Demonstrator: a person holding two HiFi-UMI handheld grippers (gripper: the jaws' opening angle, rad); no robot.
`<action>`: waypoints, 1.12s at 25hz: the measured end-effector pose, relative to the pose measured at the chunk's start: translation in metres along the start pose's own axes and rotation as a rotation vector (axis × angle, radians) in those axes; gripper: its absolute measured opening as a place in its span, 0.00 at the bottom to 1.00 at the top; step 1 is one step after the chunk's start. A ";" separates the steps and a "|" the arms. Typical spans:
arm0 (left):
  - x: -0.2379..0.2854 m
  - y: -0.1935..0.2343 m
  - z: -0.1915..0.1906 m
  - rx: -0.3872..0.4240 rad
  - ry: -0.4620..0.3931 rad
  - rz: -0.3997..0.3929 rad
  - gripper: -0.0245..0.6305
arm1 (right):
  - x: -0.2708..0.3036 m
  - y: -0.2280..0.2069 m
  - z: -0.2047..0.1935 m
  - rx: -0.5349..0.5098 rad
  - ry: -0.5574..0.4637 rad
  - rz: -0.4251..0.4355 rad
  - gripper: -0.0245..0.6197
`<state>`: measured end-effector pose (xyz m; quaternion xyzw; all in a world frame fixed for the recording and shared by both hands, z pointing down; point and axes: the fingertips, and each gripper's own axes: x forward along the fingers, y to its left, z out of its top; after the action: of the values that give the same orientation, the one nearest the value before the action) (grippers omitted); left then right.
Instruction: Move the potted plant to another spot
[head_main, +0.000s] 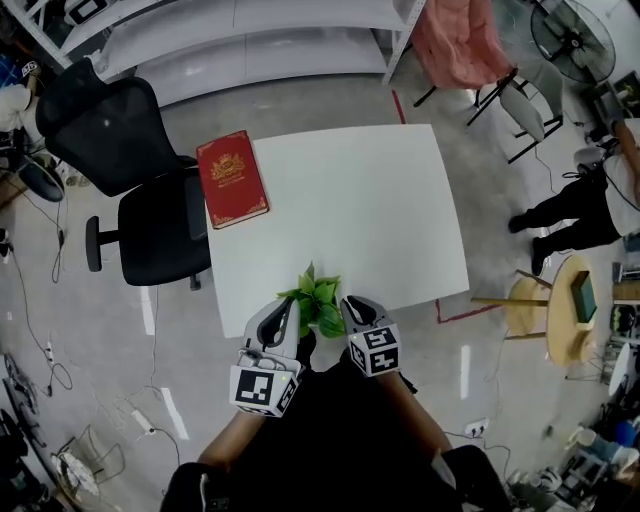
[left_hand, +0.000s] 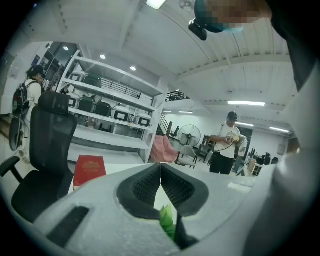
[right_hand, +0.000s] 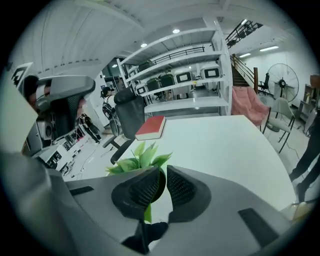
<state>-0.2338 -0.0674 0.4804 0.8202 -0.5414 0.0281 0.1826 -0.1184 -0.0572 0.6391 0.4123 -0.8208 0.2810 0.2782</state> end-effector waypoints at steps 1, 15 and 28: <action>0.002 0.001 0.000 -0.001 0.003 -0.008 0.06 | 0.006 -0.002 -0.005 0.012 0.024 0.002 0.06; 0.014 0.017 -0.005 -0.001 0.036 -0.047 0.06 | 0.058 -0.010 -0.052 0.046 0.254 0.014 0.14; 0.017 0.028 -0.008 -0.007 0.051 -0.089 0.06 | 0.074 -0.009 -0.056 0.169 0.266 -0.034 0.09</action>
<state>-0.2510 -0.0895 0.4992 0.8417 -0.4998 0.0392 0.2004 -0.1357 -0.0617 0.7303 0.4071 -0.7431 0.3965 0.3533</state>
